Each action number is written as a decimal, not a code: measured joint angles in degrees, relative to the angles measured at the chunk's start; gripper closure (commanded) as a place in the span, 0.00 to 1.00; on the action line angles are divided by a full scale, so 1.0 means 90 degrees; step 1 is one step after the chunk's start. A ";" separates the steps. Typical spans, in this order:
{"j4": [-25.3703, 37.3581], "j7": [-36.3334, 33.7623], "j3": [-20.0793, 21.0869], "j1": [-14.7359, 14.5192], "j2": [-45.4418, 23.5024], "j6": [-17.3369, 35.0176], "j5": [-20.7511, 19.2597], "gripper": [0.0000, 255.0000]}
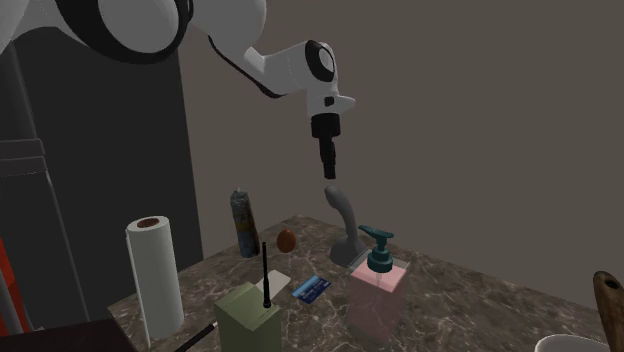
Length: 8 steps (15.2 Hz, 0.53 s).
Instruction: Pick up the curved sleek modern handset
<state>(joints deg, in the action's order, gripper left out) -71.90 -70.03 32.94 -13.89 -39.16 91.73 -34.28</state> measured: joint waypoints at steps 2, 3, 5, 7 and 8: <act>0.0135 -0.0056 -0.0053 -0.0079 -0.0166 0.0013 -0.0062 0.00; 0.0150 -0.0083 -0.0068 -0.0101 -0.0220 0.0045 -0.0082 0.00; 0.0076 -0.0132 -0.0089 -0.0093 -0.0285 0.0167 -0.0114 0.00; -0.0023 -0.0178 -0.0111 -0.0074 -0.0348 0.0313 -0.0148 0.00; -0.0050 -0.0193 -0.0116 -0.0071 -0.0364 0.0349 -0.0156 0.00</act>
<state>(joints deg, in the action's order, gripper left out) -72.35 -71.77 31.90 -14.52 -42.43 94.87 -35.69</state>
